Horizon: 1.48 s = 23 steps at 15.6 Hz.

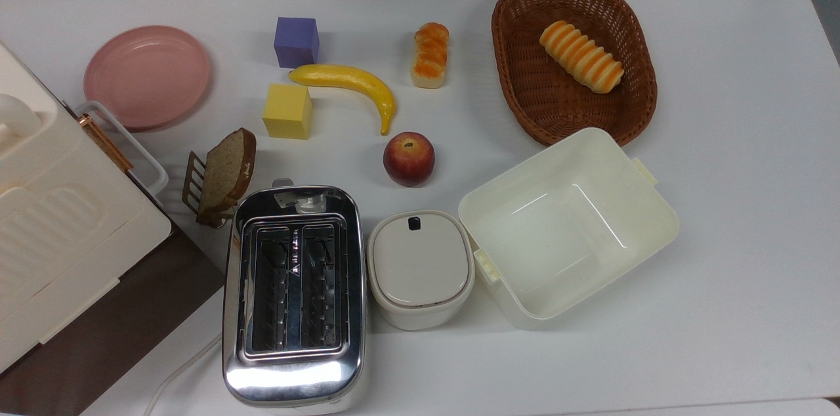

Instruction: Put the purple cube on a plate

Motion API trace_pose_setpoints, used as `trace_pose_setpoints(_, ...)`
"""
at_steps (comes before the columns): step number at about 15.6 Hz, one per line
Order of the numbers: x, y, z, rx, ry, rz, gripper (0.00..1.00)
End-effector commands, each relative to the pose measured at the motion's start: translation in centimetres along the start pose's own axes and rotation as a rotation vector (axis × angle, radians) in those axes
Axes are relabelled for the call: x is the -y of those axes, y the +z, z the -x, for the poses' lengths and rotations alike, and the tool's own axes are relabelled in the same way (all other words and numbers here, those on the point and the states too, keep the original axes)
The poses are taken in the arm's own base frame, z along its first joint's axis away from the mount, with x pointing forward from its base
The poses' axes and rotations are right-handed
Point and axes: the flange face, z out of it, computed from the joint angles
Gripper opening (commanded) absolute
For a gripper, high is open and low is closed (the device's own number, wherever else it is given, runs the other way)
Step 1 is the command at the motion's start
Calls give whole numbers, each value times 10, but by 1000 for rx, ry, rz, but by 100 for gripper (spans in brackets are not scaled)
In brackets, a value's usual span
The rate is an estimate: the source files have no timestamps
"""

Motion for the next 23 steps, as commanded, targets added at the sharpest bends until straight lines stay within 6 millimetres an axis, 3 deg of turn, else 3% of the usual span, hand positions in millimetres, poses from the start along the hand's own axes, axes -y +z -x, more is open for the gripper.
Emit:
trace_pose_setpoints(1,-12,-13,13,-2,-40,0,100)
trace_pose_setpoints(15,-10,-3,13,30,-49,3,100)
trace_pose_setpoints(19,-16,15,53,-40,-53,-29,100)
trace_pose_setpoints(23,-8,37,88,0,-87,-39,100)
